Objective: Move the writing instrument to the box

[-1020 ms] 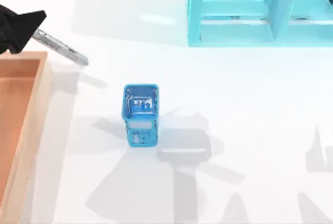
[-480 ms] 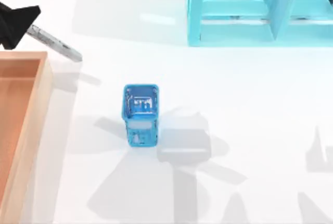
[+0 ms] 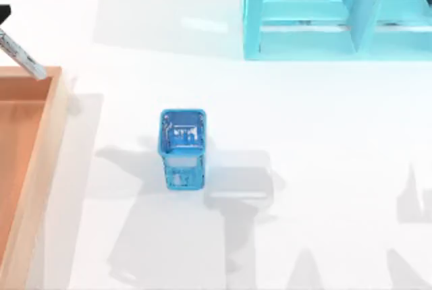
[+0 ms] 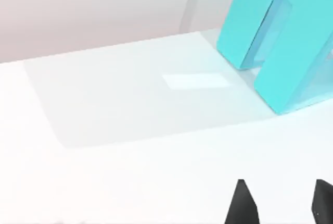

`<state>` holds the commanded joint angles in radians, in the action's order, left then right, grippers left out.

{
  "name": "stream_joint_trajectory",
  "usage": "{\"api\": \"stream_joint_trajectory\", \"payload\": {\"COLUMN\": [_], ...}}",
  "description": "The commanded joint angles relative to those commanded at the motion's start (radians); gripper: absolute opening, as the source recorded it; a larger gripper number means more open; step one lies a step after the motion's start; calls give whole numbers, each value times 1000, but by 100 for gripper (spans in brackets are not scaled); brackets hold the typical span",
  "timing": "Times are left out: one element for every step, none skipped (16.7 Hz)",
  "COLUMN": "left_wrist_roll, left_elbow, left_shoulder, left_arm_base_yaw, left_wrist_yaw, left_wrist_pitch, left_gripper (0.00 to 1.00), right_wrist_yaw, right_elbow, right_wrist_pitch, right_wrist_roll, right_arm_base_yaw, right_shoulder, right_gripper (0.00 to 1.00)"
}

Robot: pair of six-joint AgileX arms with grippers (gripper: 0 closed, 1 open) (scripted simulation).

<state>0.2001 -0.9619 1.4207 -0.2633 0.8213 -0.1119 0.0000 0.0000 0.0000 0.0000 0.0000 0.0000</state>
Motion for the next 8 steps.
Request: {"api": "stream_joint_trajectory", "payload": {"left_wrist_roll": [85, 173, 265, 358, 454, 550, 647, 744], "left_elbow": [-35, -70, -105, -141, -176, -211, -246, -281], "left_shoulder": [15, 32, 51, 71, 93, 116, 138, 161], "left_arm_base_yaw": [-20, -40, -61, -82, -103, -124, -145, -166], "left_wrist_yaw": [-8, -17, -24, -30, -35, -38, -39, -38], "left_wrist_pitch": [-87, -177, -271, -366, -463, -559, -655, -748], "left_gripper": [0, 0, 0, 0, 0, 0, 0, 0], "right_wrist_yaw": [0, 0, 0, 0, 0, 0, 0, 0], "right_elbow": [0, 0, 0, 0, 0, 0, 0, 0], "right_wrist_pitch": [0, 0, 0, 0, 0, 0, 0, 0], "right_wrist_roll": [0, 0, 0, 0, 0, 0, 0, 0], "right_arm_base_yaw": [0, 0, 0, 0, 0, 0, 0, 0], "right_shoulder": [0, 0, 0, 0, 0, 0, 0, 0], "right_gripper": [100, 100, 100, 100, 100, 100, 100, 100]}}
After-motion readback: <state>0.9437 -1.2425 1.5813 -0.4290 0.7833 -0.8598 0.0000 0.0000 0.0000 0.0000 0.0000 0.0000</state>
